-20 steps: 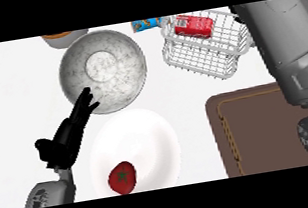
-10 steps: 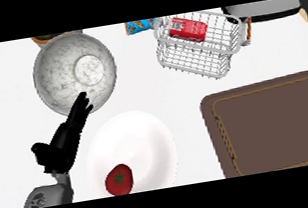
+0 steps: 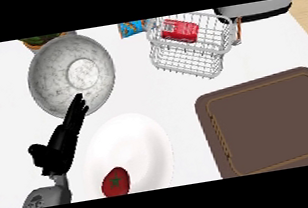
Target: Pick the can from the tray and place it in the tiered basket
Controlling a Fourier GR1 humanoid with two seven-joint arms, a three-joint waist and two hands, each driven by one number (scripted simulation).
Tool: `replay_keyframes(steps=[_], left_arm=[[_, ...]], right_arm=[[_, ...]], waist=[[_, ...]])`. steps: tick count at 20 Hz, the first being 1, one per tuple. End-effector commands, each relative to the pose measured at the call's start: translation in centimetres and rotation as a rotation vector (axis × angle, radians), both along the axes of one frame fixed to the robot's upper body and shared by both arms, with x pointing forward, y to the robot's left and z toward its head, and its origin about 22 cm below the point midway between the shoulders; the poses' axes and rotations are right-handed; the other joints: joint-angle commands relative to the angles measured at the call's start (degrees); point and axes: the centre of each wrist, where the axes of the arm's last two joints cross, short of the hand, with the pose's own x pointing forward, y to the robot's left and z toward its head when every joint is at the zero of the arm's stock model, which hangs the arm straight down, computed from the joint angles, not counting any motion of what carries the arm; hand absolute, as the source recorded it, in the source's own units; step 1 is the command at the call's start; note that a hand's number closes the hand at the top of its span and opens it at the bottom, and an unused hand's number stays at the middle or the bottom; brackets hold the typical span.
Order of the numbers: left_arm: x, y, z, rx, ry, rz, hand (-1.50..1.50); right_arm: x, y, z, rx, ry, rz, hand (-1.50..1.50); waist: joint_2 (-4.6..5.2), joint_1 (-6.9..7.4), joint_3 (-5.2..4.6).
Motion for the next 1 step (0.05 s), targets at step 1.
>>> replay_keyframes(steps=[1], left_arm=[[-1.22, 0.47, 0.01, 0.001, -0.005, 0.012, 0.0]], right_arm=[[-6.48, -6.88, 0.38, -0.049, 0.002, 0.001, -1.5]], waist=[[0.08, 0.3, 0.06]])
